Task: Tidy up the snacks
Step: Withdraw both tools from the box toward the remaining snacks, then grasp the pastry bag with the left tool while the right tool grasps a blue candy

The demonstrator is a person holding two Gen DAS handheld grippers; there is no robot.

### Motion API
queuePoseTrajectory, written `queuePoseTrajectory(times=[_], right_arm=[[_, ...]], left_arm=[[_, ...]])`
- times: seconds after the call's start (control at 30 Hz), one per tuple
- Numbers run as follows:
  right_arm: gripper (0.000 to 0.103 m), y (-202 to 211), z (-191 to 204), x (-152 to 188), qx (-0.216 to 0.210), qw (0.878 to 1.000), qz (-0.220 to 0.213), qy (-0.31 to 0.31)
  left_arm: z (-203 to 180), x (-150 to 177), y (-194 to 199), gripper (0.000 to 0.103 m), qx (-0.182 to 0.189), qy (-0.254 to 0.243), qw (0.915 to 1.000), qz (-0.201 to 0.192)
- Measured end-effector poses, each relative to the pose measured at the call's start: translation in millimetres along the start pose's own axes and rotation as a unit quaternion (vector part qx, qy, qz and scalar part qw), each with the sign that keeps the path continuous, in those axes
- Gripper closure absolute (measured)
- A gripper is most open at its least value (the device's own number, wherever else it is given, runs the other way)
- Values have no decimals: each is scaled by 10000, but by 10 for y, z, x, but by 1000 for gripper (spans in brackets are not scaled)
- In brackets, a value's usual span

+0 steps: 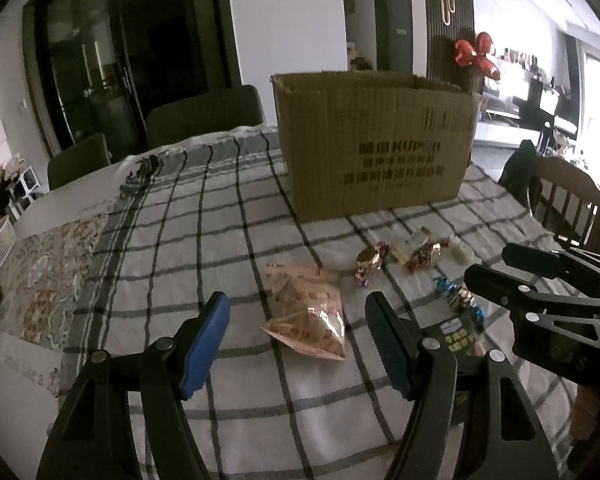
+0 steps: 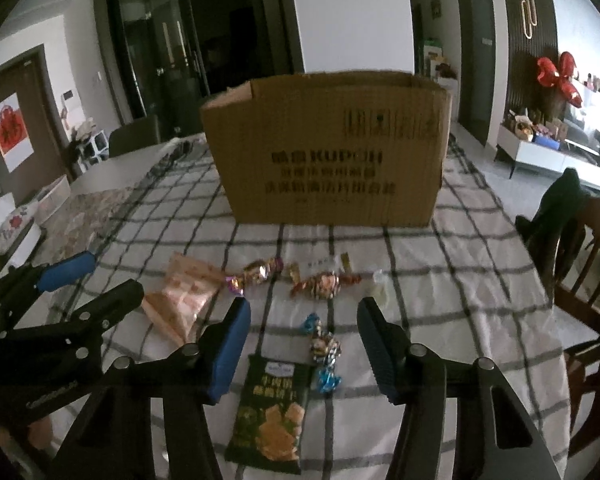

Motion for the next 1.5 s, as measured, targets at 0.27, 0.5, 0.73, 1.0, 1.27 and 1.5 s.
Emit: queuePoseTrajectory(times=[0.27,0.5,0.73,1.0,1.27,1.5], right_arm=[[56,-256,-52,94,-58,9994,340,-44],[61,-376,-122,114,-66,9988,467,-109],[69,-450,-143,116,-58,9985,540,-83],[74,-510,-119,121,-46,9982,593,-30],[79,-500,-110,119,3,9985,549,-5],[79,-366,-106,65,-59,9992,391,-3]], left_arm=[[-51,-15,-245,34,13,-66,9999,159],[-112,-22,-447,38,42,-125,9994,332],[-126,-35,-578,43,-32,-122,9991,416],[-93,-42,-672,51,-141,-79,9984,537],[-82,-37,-631,61,-154,-47,9988,469],[-113,-79,-374,61,-131,-40,9996,245]])
Point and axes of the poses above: each gripper's, at about its wrist camera, not at the fingertips, and y roughly against the way its jaws point, z to its left, x to its underside, the point moved 7 cm from there along -y, roughly the way its jaws point, and after that the axes turned 15 degrees about z, right-handed, at the moved point
